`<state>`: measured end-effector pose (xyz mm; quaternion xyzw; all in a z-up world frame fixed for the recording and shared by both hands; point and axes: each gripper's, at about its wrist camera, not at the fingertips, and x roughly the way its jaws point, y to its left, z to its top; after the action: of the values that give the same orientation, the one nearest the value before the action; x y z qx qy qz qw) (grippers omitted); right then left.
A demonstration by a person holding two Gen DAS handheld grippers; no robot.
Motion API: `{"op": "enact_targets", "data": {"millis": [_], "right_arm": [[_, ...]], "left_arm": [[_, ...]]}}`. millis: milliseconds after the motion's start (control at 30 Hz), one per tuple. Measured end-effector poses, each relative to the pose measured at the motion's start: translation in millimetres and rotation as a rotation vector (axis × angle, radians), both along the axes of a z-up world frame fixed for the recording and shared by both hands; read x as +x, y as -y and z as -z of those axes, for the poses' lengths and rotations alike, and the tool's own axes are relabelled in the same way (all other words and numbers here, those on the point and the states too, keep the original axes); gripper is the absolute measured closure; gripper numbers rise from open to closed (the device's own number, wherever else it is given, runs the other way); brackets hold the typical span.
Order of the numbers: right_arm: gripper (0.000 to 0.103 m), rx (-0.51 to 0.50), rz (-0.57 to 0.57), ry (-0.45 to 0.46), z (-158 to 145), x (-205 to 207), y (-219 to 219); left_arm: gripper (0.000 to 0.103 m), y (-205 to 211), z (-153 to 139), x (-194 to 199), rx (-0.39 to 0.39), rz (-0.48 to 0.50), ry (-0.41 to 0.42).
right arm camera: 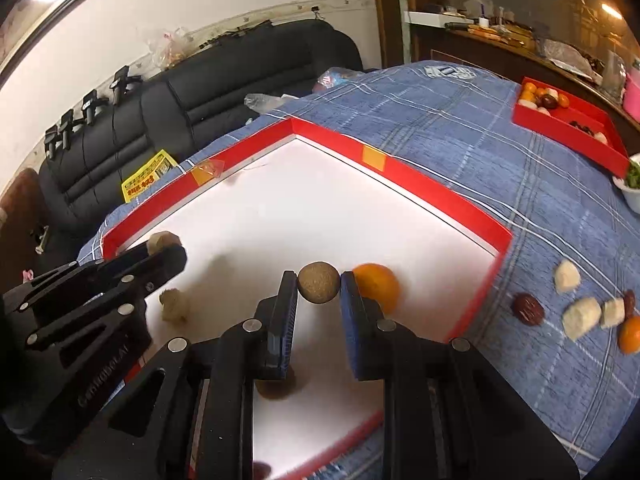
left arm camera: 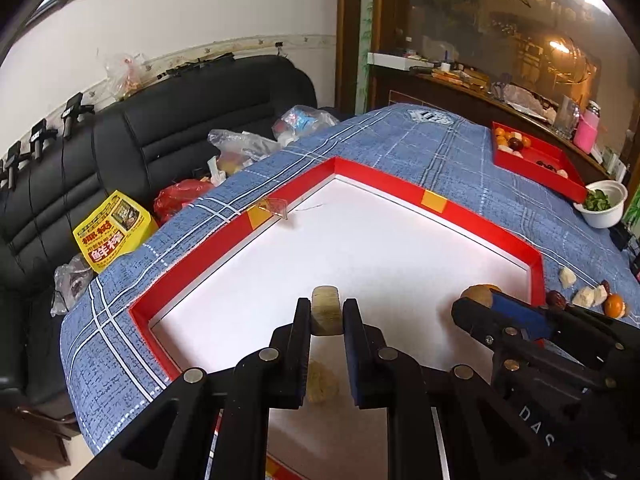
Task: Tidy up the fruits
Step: 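Carry the nut and pastry into the red tray and release both, then return both tools to the remaining fruits and pastries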
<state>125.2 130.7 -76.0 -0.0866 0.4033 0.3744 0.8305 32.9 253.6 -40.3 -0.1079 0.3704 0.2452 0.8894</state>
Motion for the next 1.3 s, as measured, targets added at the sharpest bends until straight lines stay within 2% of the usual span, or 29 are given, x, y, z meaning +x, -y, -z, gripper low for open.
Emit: {"op": "enact_targets", "data": {"millis": [300, 467, 500, 533, 600, 633, 667, 733, 767, 867, 1033, 1100, 1167, 1300], "right_arm": [[0.082, -0.025, -0.028, -0.002, 4.6, -2.0, -16.8], [0.082, -0.073, -0.040, -0.010, 13.7, -6.4, -20.1], [0.081, -0.077, -0.040, -0.011, 14.3, -6.8, -19.8], [0.081, -0.086, -0.039, -0.012, 14.5, -7.5, -19.7], [0.081, -0.109, -0.042, -0.006, 14.5, -9.4, -19.9], [0.080, -0.113, -0.043, 0.000, 13.7, -10.9, -19.1], [0.077, -0.115, -0.041, 0.005, 12.4, -12.3, -17.4], [0.061, -0.108, -0.036, 0.007, 8.7, -15.0, -13.3], [0.056, -0.104, -0.032, 0.011, 5.9, -17.0, -10.1], [0.056, -0.094, -0.022, 0.033, -3.1, -24.1, -0.9], [0.055, -0.074, 0.017, 0.072, -21.0, -34.8, 34.0], [0.048, -0.071, 0.042, 0.085, -25.5, -37.4, 54.8], [0.037, -0.076, 0.074, 0.097, -26.4, -37.8, 79.2], [0.034, -0.096, 0.172, 0.082, -18.5, -26.1, 146.7]], "left_arm": [[0.088, -20.7, 12.9, 6.7, -0.026, -0.062, -0.037], [0.086, -25.5, 20.0, 9.0, -0.046, -0.089, -0.070], [0.078, -25.6, 20.1, 8.8, -0.042, -0.097, -0.078], [0.065, -25.7, 20.3, 8.8, -0.042, -0.105, -0.088], [0.046, -26.6, 20.3, 8.7, -0.053, -0.123, -0.106], [0.040, -26.7, 19.3, 6.9, -0.055, -0.132, -0.106], [0.038, -26.6, 17.8, 5.1, -0.053, -0.142, -0.105], [0.038, -26.2, 14.4, 1.5, -0.043, -0.159, -0.110], [0.037, -25.7, 12.9, 0.4, -0.043, -0.164, -0.115], [0.037, -23.4, 6.6, -4.2, -0.054, -0.174, -0.125], [0.037, -11.4, -15.8, -24.1, -0.086, -0.204, -0.022], [0.037, -1.7, -23.3, -28.3, -0.098, -0.195, 0.020], [0.036, 13.4, -29.1, -28.4, -0.093, -0.170, 0.046], [0.034, 53.4, -31.7, -23.1, -0.070, -0.070, 0.063]]}}
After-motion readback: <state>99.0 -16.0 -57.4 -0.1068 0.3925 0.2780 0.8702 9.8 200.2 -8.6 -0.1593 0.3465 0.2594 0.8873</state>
